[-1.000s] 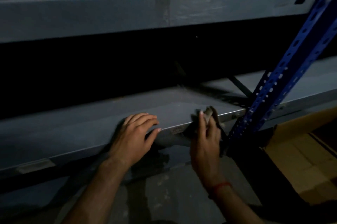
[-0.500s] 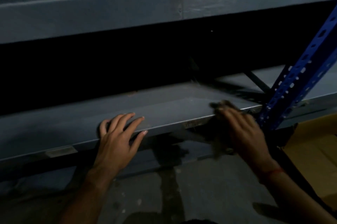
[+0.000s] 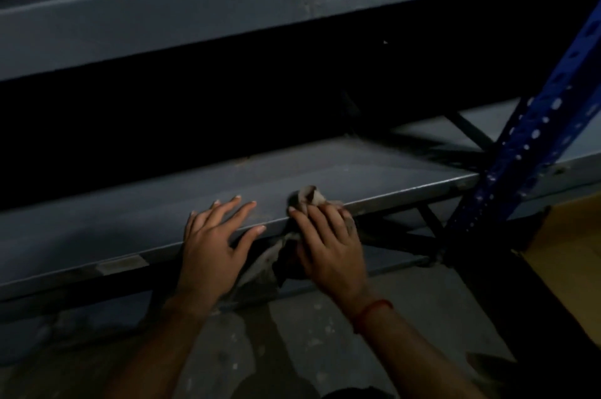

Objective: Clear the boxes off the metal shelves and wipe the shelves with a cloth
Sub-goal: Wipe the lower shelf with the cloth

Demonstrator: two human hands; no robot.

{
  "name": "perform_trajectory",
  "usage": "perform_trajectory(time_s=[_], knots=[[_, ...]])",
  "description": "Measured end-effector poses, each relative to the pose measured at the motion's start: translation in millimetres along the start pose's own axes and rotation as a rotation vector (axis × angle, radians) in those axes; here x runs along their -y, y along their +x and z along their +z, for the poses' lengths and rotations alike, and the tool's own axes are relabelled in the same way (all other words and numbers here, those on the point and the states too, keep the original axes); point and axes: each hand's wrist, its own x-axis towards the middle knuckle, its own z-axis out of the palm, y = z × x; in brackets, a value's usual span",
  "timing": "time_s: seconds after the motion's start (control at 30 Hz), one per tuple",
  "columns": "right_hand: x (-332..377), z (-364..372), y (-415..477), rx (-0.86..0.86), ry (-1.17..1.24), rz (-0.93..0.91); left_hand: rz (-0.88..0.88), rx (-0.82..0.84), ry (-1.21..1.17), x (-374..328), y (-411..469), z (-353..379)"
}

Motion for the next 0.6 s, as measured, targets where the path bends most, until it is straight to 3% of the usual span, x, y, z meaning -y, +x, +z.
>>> perform_trajectory(time_s=[0.07,0.13,0.3,0.43,0.6], knots=[[-33.7,-14.5,-1.5,0.007,-0.087,-0.188,0.001,0.010,-0.038,3.0,1.4,-1.5],[-80.1,-32.4,-10.8,0.008,-0.140,-0.202,0.002,0.020,-0.085,6.1,2.2,-2.9],[-153.2,-61.0,-28.1,-0.003,-0.172,0.246,-0.021,0.032,-0.099,2.5,1.8,-4.3],[-101.8,-31.5,-19.1,-0.116,-0.020,0.369,-0.033,0.063,-0.071,0.9,2.6,-7.9],[9.8,9.8,-5.5,-0.054,0.190,0.058,-0.062,0.161,-0.007,-4.9,7.6,-18.3]])
